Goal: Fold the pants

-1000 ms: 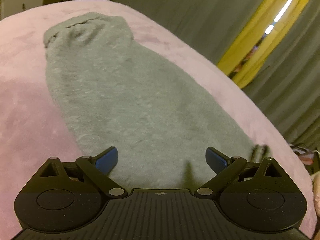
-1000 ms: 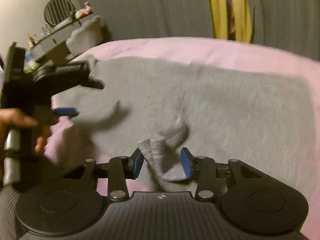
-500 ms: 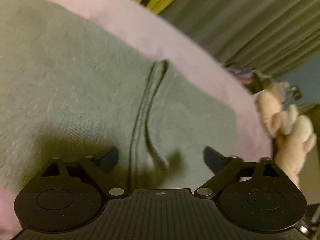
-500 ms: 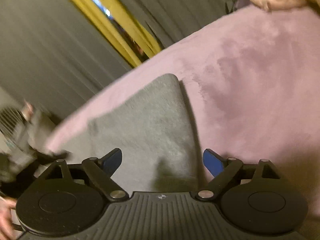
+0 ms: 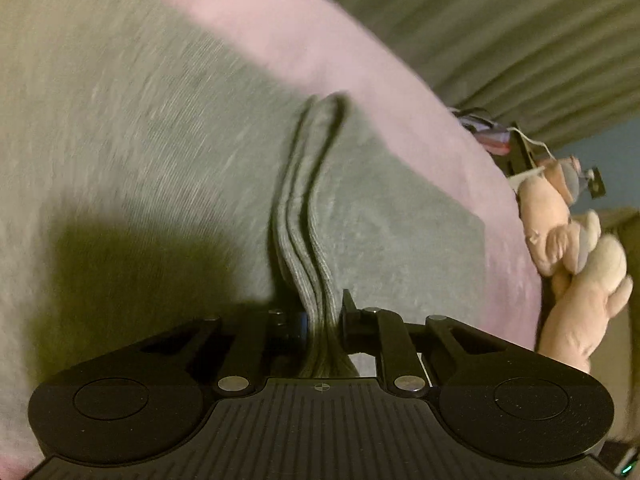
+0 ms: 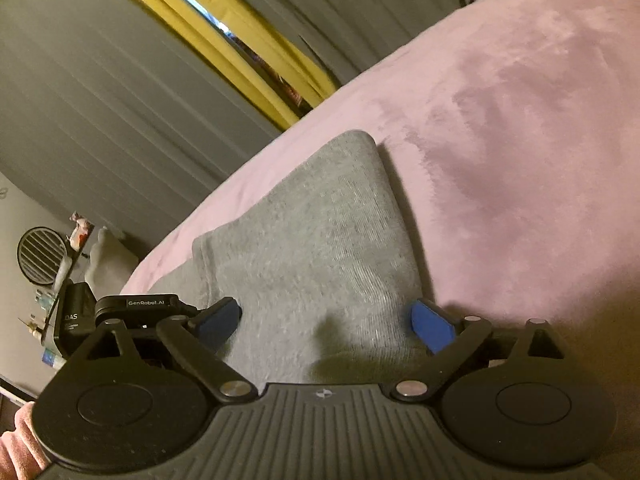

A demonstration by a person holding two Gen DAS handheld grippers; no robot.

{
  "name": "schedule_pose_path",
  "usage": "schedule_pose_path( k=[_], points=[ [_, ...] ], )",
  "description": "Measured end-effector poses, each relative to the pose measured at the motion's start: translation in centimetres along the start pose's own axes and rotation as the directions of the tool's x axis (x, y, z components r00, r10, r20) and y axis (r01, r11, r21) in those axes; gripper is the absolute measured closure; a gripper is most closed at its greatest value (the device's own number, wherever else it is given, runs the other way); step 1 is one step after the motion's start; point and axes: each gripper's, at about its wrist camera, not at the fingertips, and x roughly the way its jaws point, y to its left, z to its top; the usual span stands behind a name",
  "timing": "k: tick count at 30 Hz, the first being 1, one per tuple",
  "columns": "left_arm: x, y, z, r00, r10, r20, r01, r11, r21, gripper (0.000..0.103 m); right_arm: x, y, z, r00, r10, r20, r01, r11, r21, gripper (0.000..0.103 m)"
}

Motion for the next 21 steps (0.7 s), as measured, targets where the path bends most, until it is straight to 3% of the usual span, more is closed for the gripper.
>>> schedule_pose_path(
  k=[4,6,9,12,13,15,17,18,19,21],
  points=[
    [-3.6,-0.8,0.9,0.998,-0.028,0.058,0.024,0.997,0.072,0.088,-0.2,1.5,-0.6,1.000,-0.010,0.022,0.012,0.997,-0.075,0.009],
    [-5.6,-0.6,1.8,0.995,0.001,0.097,-0.011,0.995,0.102,0.088,0.0,2.1,-0.8,1.000,-0.016,0.015,0.018,0.995,-0.102,0.009],
    [-7.7,0.4,2.6,0.982,0.120,0.149,-0.142,0.980,0.142,0.087,0.4,2.7,-1.1,1.000,-0.031,-0.003,0.030,0.992,-0.123,0.009],
    [-8.2,2.9,2.1,0.941,0.288,0.179,-0.313,0.940,0.132,0.078,0.8,3.3,-1.5,0.999,-0.047,-0.023,0.044,0.989,-0.143,0.009],
    [-8.4,3.7,1.8,0.935,0.308,0.175,-0.330,0.937,0.117,0.078,0.9,3.5,-1.6,0.998,-0.053,-0.029,0.048,0.987,-0.151,0.009],
    [-9.3,5.1,1.3,0.942,0.281,0.183,-0.298,0.952,0.068,0.068,1.0,4.0,-2.0,0.998,-0.053,-0.035,0.046,0.984,-0.170,0.009],
    [-10.3,5.4,0.6,0.946,0.246,0.211,-0.257,0.966,0.022,0.069,0.9,4.8,-2.4,0.999,-0.050,-0.017,0.046,0.979,-0.199,0.011],
    [-10.9,5.4,0.2,0.944,0.235,0.232,-0.245,0.969,0.015,0.068,0.7,5.3,-2.7,0.999,-0.038,0.002,0.037,0.974,-0.224,0.022],
    [-11.5,5.4,-0.1,0.939,0.226,0.258,-0.236,0.972,0.009,0.068,0.6,5.8,-3.0,1.000,-0.025,0.010,0.026,0.968,-0.248,0.043],
    [-12.2,4.8,-0.4,0.937,0.194,0.291,-0.208,0.978,0.016,0.066,1.0,6.9,-3.6,1.000,-0.016,0.003,0.016,0.959,-0.284,0.066]
  ],
)
